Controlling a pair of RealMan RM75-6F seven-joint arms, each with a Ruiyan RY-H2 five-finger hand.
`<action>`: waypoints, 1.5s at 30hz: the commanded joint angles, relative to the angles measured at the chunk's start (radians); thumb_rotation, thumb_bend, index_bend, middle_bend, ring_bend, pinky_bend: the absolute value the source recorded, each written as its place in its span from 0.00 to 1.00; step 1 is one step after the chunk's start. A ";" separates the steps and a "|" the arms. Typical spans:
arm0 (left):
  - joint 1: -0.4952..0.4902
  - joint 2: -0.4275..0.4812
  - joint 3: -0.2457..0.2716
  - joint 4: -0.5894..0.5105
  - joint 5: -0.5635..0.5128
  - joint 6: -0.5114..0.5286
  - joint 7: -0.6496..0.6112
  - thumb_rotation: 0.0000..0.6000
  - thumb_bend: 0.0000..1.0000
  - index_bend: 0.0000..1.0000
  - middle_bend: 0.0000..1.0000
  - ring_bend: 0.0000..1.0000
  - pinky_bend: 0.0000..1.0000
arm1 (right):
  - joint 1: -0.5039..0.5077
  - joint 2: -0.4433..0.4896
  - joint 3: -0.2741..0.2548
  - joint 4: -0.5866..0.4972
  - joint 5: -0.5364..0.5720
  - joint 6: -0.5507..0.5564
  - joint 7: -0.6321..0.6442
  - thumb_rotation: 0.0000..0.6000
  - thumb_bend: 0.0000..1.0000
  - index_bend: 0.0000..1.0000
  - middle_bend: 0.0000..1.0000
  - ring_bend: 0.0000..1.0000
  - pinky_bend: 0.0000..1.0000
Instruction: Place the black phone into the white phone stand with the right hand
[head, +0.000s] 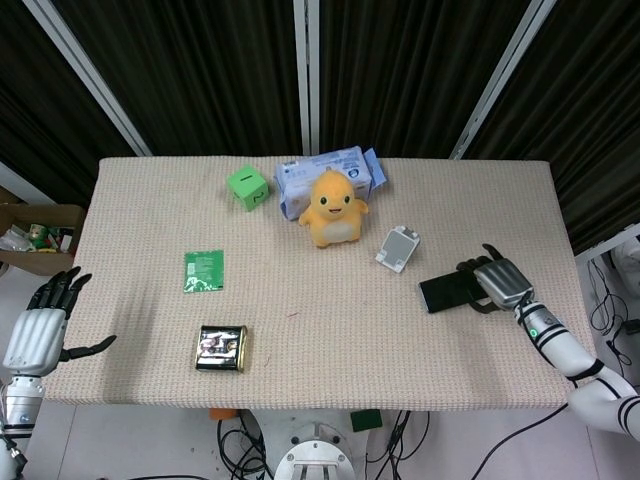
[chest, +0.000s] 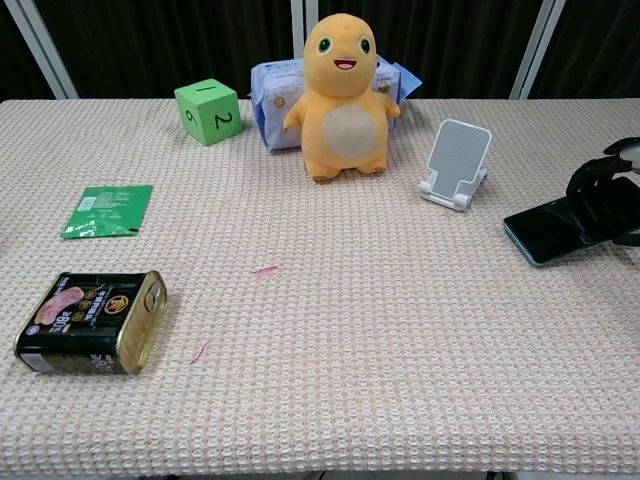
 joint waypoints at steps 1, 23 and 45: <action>0.000 0.001 -0.001 -0.001 0.002 0.002 0.000 0.66 0.07 0.11 0.04 0.02 0.14 | -0.007 0.000 0.000 0.006 -0.011 0.024 0.007 1.00 0.96 0.93 0.53 0.46 0.08; 0.020 0.004 0.006 0.009 0.020 0.041 -0.012 0.66 0.07 0.11 0.04 0.02 0.14 | 0.003 0.488 0.128 -0.645 -0.112 0.269 -0.640 1.00 0.89 0.92 0.65 0.51 0.21; 0.046 0.002 -0.002 0.062 0.015 0.073 -0.097 0.66 0.07 0.11 0.04 0.02 0.14 | 0.486 0.331 0.111 -0.806 0.670 -0.105 -1.752 1.00 0.84 0.90 0.65 0.52 0.23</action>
